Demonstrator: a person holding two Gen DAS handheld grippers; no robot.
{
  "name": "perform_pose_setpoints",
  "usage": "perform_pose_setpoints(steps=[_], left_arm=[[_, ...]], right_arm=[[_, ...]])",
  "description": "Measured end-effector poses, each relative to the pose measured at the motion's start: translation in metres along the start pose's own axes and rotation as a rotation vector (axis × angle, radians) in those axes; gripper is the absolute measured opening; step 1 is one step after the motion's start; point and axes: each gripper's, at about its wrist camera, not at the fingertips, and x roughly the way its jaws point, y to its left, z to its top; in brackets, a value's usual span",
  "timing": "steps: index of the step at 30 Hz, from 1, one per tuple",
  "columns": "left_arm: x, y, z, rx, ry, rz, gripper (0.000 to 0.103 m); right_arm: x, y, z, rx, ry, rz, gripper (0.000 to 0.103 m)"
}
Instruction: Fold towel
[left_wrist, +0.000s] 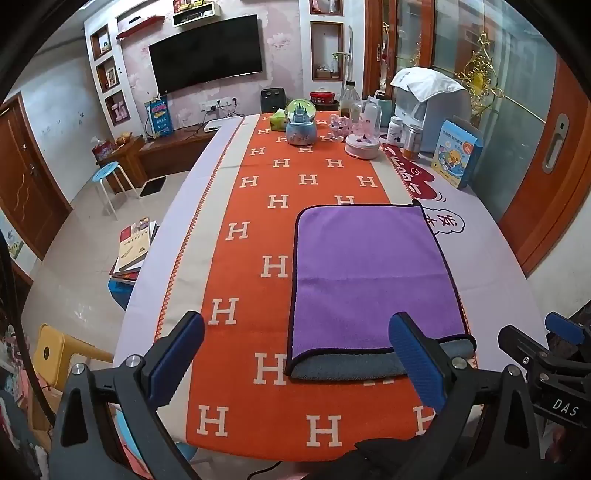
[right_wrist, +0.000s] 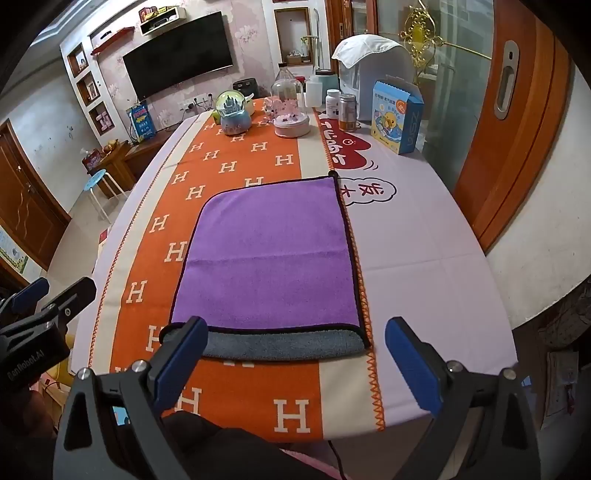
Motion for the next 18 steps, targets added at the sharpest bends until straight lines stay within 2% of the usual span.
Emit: perform_pose_setpoints(steps=[18], left_arm=[[0.0057, 0.0056, 0.0004, -0.014, 0.019, -0.01, 0.099]], right_arm=[[0.0029, 0.0016, 0.0018, -0.003, 0.012, -0.009, 0.097]])
